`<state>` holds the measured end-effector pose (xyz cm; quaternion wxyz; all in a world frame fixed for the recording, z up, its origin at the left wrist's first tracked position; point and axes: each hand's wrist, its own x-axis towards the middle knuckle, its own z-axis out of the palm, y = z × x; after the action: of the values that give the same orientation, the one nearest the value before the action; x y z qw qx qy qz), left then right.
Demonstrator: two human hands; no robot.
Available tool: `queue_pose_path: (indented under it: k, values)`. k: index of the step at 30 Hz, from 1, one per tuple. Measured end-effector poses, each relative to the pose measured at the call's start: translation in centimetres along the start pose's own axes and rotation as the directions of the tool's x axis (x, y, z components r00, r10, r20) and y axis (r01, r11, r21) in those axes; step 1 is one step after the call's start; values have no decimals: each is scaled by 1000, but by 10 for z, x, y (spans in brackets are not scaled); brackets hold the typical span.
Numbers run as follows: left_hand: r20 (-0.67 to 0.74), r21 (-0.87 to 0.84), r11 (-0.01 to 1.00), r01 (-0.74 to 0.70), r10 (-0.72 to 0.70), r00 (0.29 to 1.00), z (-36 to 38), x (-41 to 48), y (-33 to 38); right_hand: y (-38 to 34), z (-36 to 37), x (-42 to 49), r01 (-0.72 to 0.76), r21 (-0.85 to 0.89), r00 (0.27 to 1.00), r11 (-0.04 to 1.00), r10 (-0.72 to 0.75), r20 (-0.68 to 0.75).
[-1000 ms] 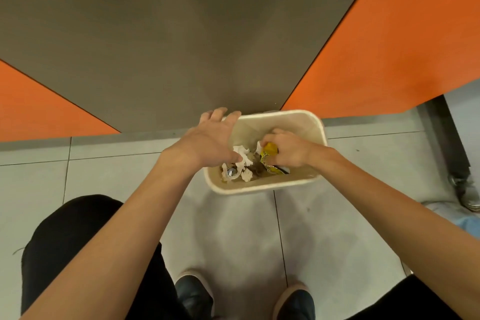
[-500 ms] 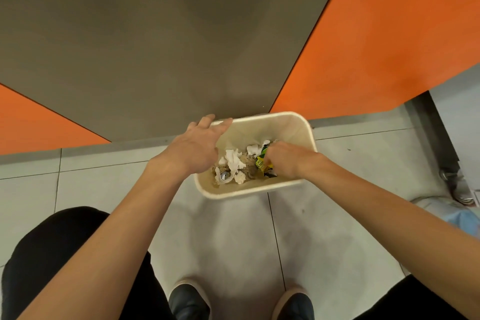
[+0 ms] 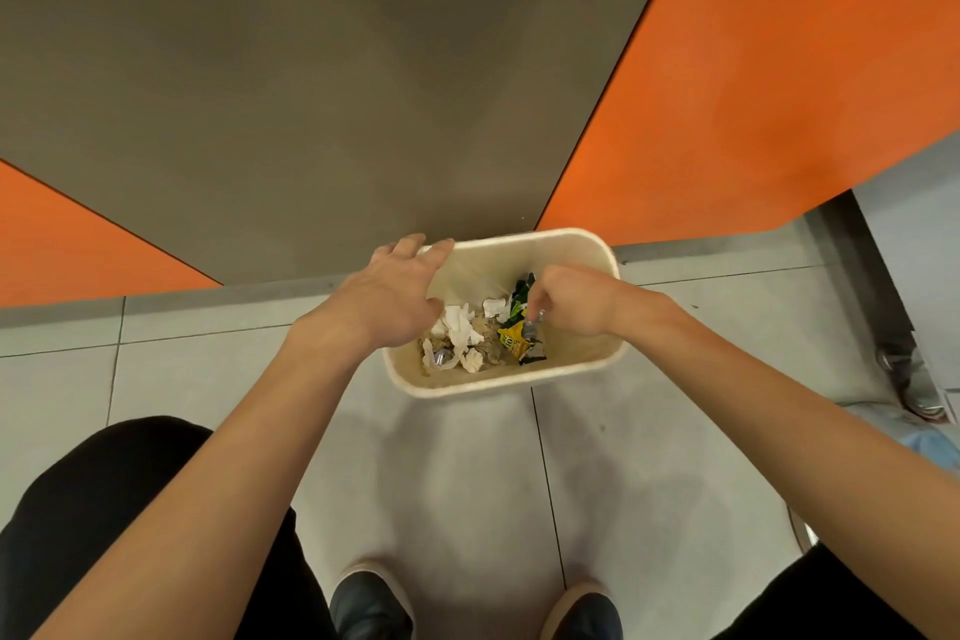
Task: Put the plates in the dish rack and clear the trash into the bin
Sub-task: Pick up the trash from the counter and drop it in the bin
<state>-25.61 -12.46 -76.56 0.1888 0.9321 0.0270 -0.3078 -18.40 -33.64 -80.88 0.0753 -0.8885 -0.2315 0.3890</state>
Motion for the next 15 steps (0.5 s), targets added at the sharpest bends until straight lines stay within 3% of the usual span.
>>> queue_pose_path:
  k: [5, 9, 15]
  values:
    - [-170, 3, 996, -91, 90, 981, -3, 1, 4, 2, -16, -24, 47, 102, 991, 994, -33, -132]
    - [-394, -9, 948, -317, 288, 873, -6, -4, 17, 1, -20, -40, 105, 150, 971, 983, -69, -228]
    - [-489, -162, 869, -468, 341, 803, -3, -14, 37, -10, -37, -73, 269, 259, 901, 928, -147, -408]
